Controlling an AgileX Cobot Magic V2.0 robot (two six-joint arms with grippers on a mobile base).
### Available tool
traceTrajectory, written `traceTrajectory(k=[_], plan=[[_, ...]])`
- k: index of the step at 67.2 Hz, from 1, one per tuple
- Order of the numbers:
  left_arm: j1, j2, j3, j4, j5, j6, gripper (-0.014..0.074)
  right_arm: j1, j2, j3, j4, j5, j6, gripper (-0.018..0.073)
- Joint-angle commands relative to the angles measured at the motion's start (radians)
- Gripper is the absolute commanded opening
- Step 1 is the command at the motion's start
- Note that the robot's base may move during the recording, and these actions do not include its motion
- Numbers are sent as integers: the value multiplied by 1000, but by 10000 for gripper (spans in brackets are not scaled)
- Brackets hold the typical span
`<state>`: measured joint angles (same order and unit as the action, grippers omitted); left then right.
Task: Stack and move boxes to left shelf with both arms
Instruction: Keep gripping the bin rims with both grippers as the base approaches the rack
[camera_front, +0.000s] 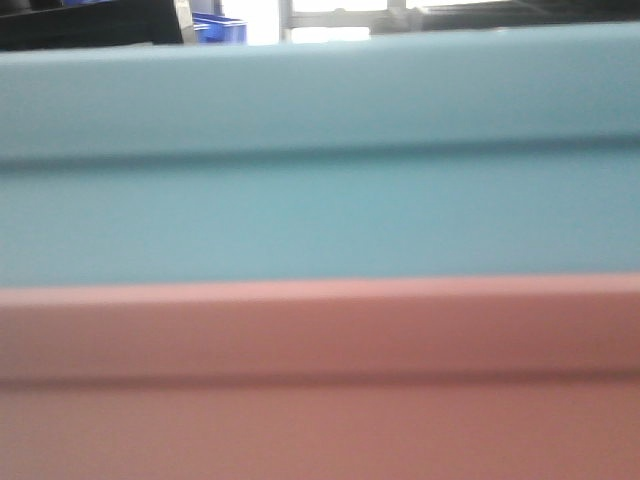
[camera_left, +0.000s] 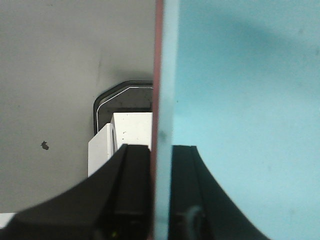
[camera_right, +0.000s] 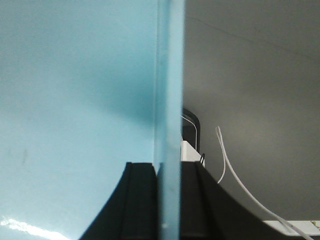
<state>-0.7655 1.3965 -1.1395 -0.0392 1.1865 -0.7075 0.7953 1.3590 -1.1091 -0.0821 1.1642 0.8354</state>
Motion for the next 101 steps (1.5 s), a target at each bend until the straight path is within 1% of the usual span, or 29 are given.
traceTrajectory(k=[1, 101], plan=[[-4, -42, -29, 57, 147, -9, -3, -5, -34, -28, -82, 49, -3, 57], [-4, -42, -29, 57, 147, -9, -3, -5, -34, -28, -82, 49, -3, 57]])
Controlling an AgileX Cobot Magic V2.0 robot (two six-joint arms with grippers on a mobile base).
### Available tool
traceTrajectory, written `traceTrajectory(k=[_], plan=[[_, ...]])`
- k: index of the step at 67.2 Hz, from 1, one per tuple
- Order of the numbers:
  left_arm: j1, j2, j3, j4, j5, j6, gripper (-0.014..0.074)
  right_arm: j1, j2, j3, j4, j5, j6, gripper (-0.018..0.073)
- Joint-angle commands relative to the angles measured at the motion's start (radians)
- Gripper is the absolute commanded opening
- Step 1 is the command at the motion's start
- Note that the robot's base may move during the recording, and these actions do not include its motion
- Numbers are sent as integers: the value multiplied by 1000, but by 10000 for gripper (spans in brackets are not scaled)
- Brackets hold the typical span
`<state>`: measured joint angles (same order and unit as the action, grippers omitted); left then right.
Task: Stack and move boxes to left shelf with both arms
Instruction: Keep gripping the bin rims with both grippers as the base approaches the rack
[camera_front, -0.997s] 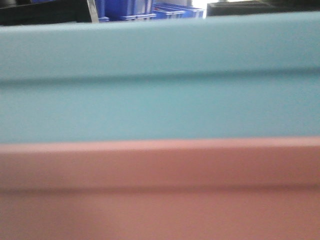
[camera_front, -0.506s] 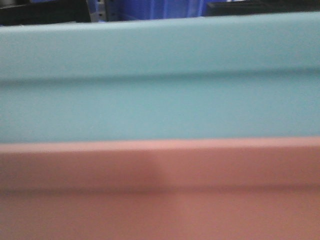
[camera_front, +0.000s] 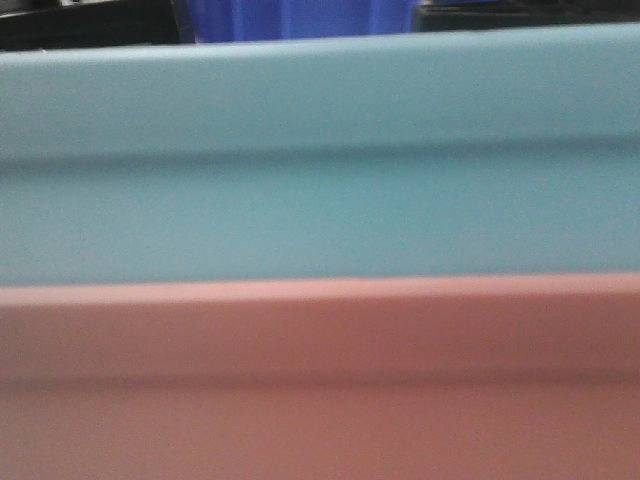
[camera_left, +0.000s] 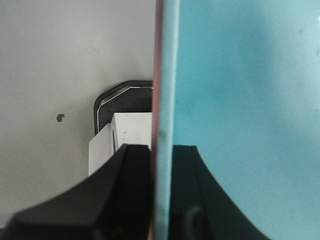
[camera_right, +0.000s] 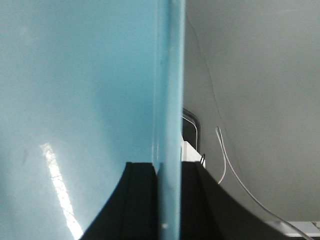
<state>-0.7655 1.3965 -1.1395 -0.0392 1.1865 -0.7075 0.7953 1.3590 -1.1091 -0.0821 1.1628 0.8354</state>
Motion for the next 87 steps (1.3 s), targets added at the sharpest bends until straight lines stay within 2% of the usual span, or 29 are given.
traceTrajectory(k=[1, 87], plan=[[-4, -42, -29, 57, 147, -9, -3, -5, -34, -28, -82, 51, -3, 57], [-4, -42, -29, 54, 147, -9, -3, -5, -34, -28, -83, 51, -3, 57]])
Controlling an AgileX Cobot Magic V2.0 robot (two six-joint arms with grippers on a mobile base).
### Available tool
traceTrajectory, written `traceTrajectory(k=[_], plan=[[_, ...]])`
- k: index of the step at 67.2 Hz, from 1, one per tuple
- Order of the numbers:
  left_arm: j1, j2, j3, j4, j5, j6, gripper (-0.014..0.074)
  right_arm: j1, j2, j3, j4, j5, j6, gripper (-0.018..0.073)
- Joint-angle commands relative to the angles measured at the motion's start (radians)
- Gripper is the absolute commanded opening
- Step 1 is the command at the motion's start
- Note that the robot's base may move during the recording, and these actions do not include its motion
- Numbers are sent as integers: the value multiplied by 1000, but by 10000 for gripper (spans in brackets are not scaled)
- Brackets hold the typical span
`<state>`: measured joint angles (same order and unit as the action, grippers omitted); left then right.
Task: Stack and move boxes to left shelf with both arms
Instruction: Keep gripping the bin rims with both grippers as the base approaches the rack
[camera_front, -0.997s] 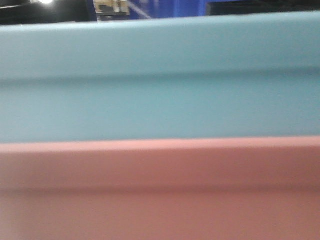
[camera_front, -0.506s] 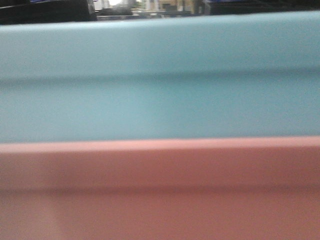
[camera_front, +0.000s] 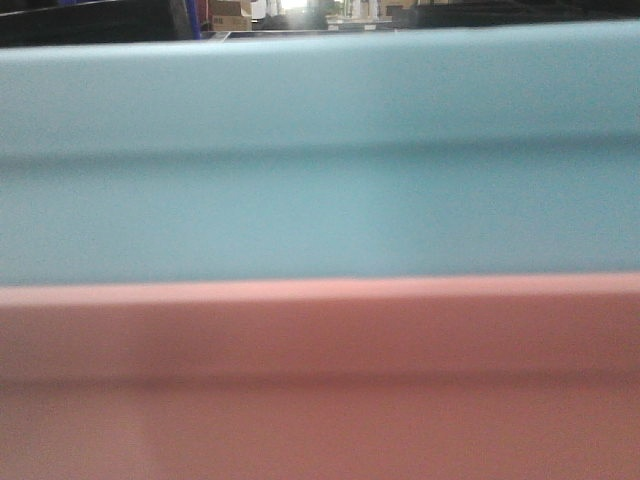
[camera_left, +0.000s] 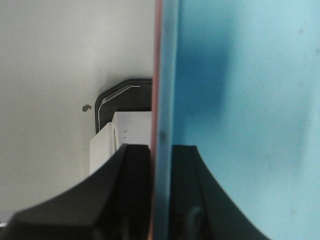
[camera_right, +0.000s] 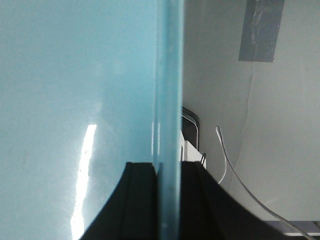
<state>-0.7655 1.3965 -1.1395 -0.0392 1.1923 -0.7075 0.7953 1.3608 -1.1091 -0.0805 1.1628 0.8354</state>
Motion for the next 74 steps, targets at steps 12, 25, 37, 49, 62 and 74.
traceTrajectory(k=[12, 25, 37, 49, 62, 74], plan=[[-4, -42, -29, 54, 141, -9, -3, -5, -36, -28, -84, 51, -3, 57], [-4, -42, -29, 57, 141, -9, -3, -5, -36, -28, -84, 51, -3, 57], [-4, -42, -29, 57, 141, -9, -3, -5, -36, -28, -84, 51, -3, 57], [-4, -42, -29, 57, 141, -9, -3, -5, -36, -28, -85, 51, -3, 57], [-4, -42, -29, 57, 141, -9, -3, -5, -36, -28, -85, 51, -3, 57], [-4, -42, -29, 57, 141, -9, -3, -5, -36, -28, -85, 51, -3, 57]])
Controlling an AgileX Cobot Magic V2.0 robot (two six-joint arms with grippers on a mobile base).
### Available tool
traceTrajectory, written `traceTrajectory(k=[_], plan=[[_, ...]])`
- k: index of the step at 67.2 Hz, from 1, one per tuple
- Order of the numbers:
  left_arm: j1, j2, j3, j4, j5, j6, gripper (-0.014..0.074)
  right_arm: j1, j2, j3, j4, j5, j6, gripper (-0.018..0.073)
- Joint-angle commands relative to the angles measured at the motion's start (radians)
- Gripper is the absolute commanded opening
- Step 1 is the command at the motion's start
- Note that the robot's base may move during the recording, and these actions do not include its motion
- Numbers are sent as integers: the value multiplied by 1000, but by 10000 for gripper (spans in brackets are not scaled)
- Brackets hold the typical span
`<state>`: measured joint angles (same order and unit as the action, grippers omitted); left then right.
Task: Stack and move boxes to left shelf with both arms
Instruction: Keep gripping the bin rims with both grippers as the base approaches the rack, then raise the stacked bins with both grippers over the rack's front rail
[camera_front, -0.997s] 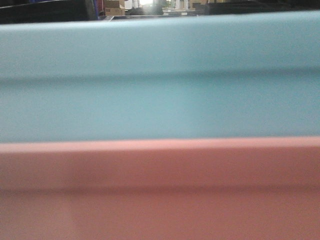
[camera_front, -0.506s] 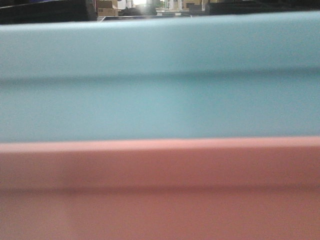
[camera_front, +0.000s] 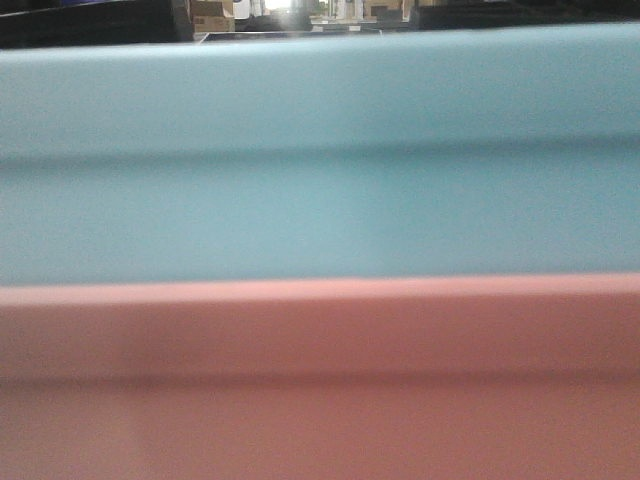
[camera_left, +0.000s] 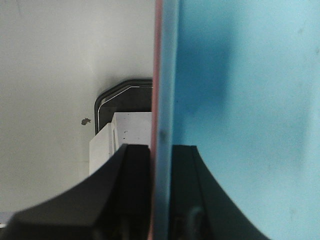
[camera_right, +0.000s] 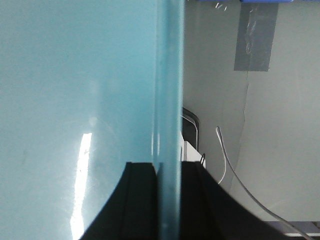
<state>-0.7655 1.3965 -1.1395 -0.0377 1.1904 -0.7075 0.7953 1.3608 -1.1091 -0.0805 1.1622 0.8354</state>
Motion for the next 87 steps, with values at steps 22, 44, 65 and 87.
traceTrajectory(k=[22, 44, 65, 87], plan=[[-4, -42, -29, 55, 143, -9, -3, -5, -36, -28, -85, 48, -3, 57], [-4, -42, -29, 55, 141, -9, -3, -5, -36, -28, -85, 39, -3, 57], [-4, -42, -29, 55, 141, -9, -3, -5, -36, -30, -85, 38, -4, 57], [-4, -42, -72, 89, 113, 12, -3, -8, -34, -113, -119, 26, -70, 57]])
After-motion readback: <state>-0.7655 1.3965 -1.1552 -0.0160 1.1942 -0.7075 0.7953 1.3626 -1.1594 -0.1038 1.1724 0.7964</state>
